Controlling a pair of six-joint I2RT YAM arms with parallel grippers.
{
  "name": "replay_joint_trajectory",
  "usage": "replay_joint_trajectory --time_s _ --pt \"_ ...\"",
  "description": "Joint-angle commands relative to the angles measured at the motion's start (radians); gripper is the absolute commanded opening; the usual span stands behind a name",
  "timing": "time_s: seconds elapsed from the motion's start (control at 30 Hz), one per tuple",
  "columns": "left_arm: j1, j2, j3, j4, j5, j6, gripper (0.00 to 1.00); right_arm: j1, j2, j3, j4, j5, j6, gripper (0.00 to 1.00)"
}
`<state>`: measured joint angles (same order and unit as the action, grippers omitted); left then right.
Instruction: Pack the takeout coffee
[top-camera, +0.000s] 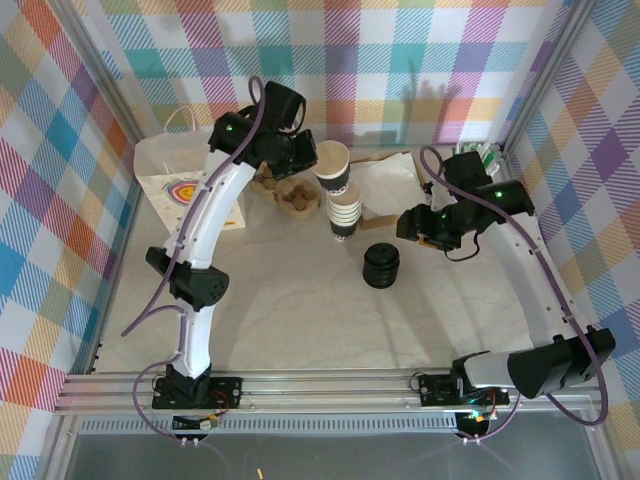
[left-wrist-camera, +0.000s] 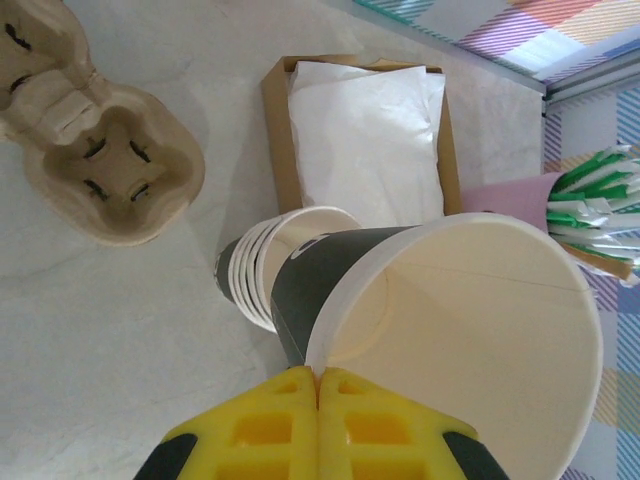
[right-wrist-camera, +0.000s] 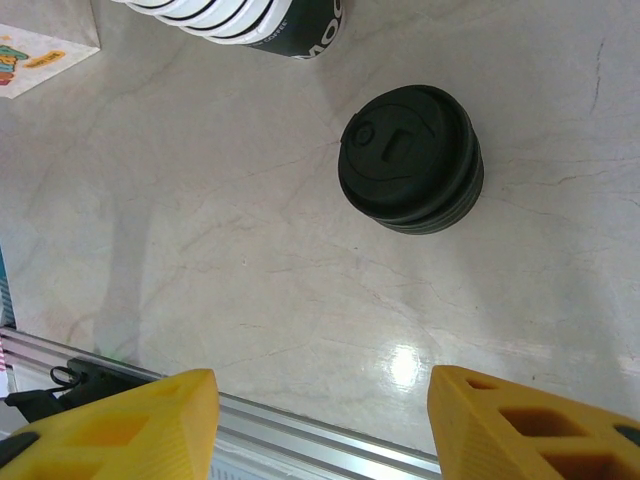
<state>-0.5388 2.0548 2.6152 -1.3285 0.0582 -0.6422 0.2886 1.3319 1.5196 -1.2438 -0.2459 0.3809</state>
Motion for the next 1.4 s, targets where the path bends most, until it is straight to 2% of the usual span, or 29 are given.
replay_joint_trajectory --time_s 0.0,0.23,0.43,0.73,1.0,1.13,1.37 --pt "0.011 -0.090 0.023 -0.088 -0.017 0.009 0.00 0.010 -0.034 0.046 -0.010 0.008 0.007 0.57" --pt "0.012 -0.218 -0.032 -0.212 -0.042 0.032 0.00 0.041 -0.027 0.061 0.000 0.034 0.014 0.55" --pt "0.011 -0.408 -0.305 -0.195 -0.049 0.042 0.00 0.094 0.004 0.097 0.013 0.058 0.023 0.55" --pt "0.007 -0.714 -0.729 -0.147 -0.063 0.017 0.00 0.193 0.104 0.248 -0.008 0.117 -0.004 0.54" --pt "-0.033 -0.863 -1.102 0.017 0.004 -0.016 0.00 0.260 0.121 0.261 -0.030 0.175 -0.005 0.55" --pt "-0.073 -0.845 -1.212 0.116 0.024 -0.017 0.00 0.266 0.094 0.201 -0.008 0.197 0.000 0.55" --pt "-0.126 -0.775 -1.365 0.409 0.064 -0.040 0.00 0.265 0.051 0.101 0.026 0.223 -0.008 0.54"
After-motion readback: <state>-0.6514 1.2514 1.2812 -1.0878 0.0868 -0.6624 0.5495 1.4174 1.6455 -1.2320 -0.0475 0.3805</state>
